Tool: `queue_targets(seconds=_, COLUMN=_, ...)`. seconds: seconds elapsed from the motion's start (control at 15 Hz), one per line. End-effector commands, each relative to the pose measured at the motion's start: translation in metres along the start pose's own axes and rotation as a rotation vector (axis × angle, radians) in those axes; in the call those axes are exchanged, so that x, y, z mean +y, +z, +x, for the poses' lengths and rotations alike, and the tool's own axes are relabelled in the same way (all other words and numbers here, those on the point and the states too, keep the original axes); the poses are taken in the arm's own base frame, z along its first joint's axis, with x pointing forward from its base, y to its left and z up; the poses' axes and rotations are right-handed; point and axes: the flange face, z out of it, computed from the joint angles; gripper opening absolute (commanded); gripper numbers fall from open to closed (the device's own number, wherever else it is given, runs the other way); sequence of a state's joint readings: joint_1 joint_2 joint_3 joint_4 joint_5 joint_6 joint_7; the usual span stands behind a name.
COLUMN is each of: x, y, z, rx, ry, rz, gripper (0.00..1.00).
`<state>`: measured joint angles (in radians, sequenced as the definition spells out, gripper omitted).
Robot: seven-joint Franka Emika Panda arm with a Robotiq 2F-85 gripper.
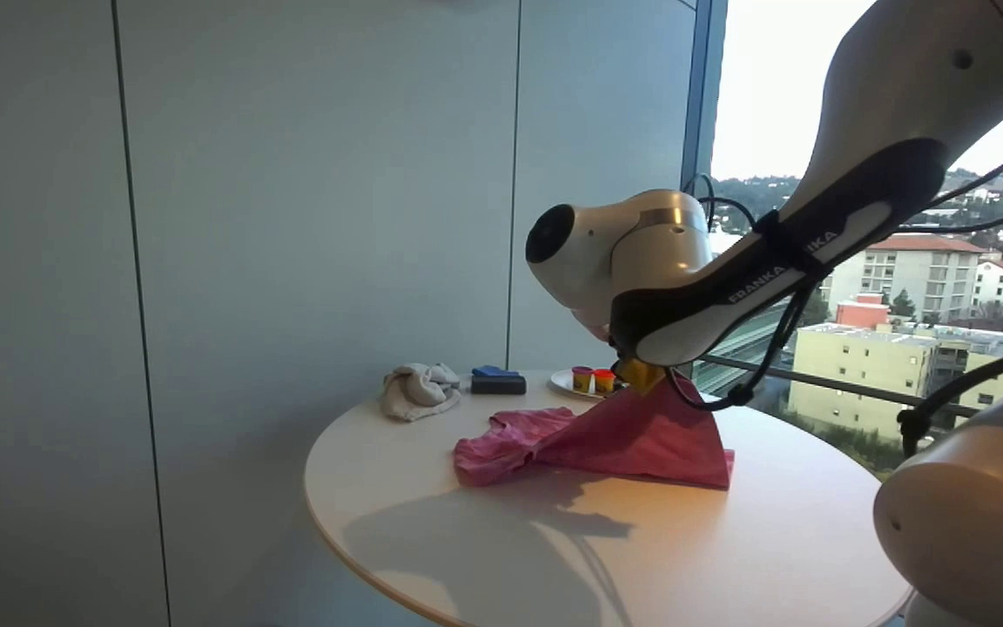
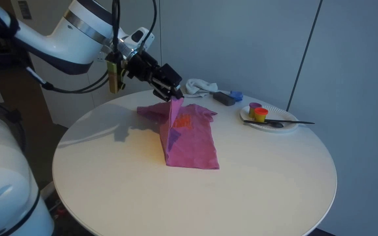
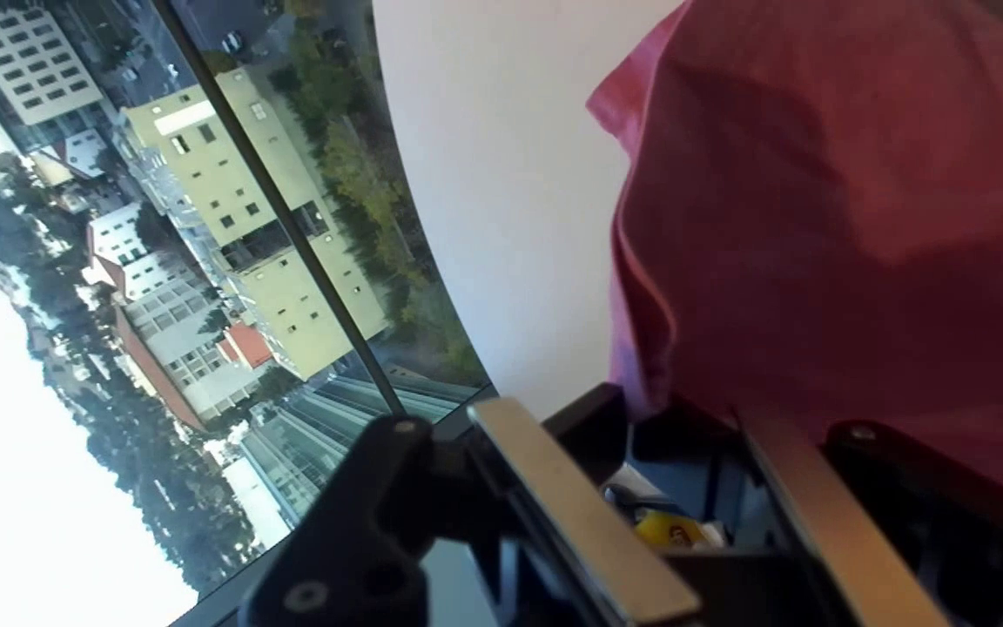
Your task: Fold the pink shirt
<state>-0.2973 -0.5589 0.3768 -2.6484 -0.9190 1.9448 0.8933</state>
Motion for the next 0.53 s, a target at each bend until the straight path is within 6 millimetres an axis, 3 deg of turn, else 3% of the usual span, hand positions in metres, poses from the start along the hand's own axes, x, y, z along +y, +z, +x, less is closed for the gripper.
queue_targets(seconds=0.0, x=0.003, y=0.007, z=0.058, rx=0.045, ry=-0.030, rz=-0.052, gripper=0.09)
queue_targets(seconds=0.13, x=-0.009, y=0.008, z=0.080, rx=0.083, ry=-0.064, rz=0.008, gripper=0.08)
queue_targets(seconds=0.47, x=-0.076, y=0.002, z=0.106, rx=0.214, ry=-0.191, rz=0.278, gripper=0.08)
